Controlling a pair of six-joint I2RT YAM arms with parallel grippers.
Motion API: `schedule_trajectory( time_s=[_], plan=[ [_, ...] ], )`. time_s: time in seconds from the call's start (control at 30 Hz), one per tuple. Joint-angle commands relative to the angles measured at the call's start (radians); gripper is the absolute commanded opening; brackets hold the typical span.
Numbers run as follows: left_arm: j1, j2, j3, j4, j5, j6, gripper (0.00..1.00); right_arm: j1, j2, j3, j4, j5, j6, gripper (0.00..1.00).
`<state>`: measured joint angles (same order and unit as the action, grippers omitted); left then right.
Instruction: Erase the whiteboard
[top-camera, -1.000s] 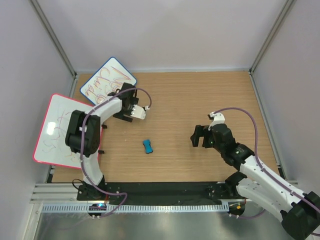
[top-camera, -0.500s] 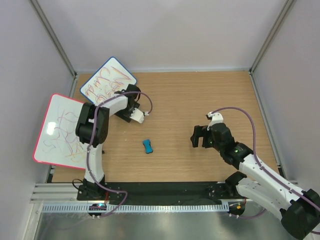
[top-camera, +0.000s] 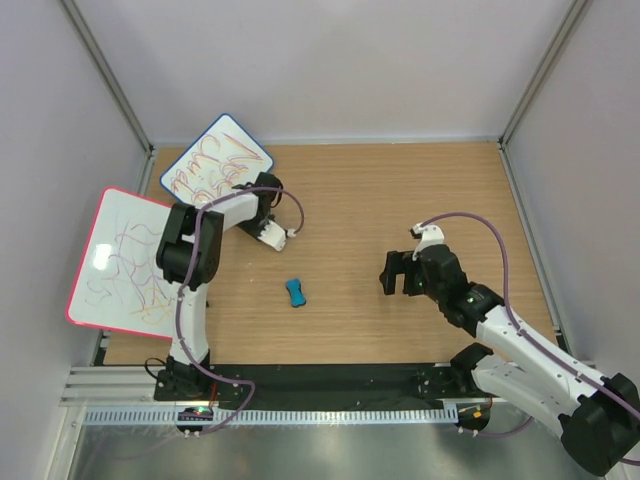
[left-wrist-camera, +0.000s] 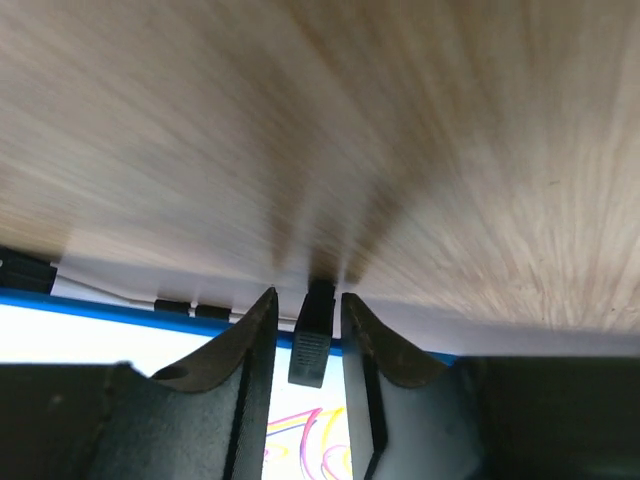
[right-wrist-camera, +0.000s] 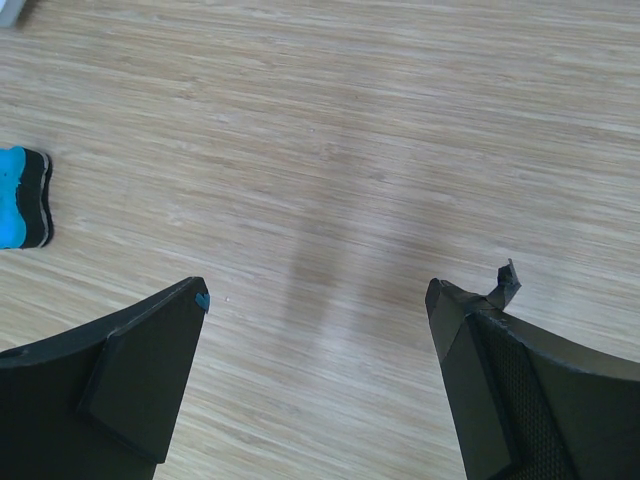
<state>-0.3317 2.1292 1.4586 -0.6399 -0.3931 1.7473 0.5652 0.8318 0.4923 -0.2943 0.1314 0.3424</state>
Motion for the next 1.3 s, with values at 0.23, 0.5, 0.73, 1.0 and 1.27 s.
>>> schedule_trajectory(
  time_s=[0.23, 0.5, 0.73, 1.0, 1.27],
  plan=[
    [0.003, -0.034, -0.076, 0.043, -0.041, 0.080, 0.00, -0.004, -0.077, 0.045, -0.009, 0.004, 0.003, 1.00],
    [-0.018, -0.084, -0.162, 0.078, -0.020, 0.101, 0.00, -0.004, -0.108, 0.043, -0.034, 0.007, 0.009, 1.00],
    [-0.114, -0.202, -0.325, 0.094, 0.008, 0.112, 0.00, -0.004, -0.117, 0.049, -0.043, -0.004, 0.024, 1.00],
    [-0.214, -0.301, -0.504, 0.100, -0.009, 0.083, 0.00, -0.004, -0.154, 0.057, -0.091, 0.005, 0.040, 1.00],
    [-0.323, -0.425, -0.652, 0.098, -0.004, 0.058, 0.00, -0.002, -0.191, 0.065, -0.112, -0.001, 0.055, 1.00]
  ],
)
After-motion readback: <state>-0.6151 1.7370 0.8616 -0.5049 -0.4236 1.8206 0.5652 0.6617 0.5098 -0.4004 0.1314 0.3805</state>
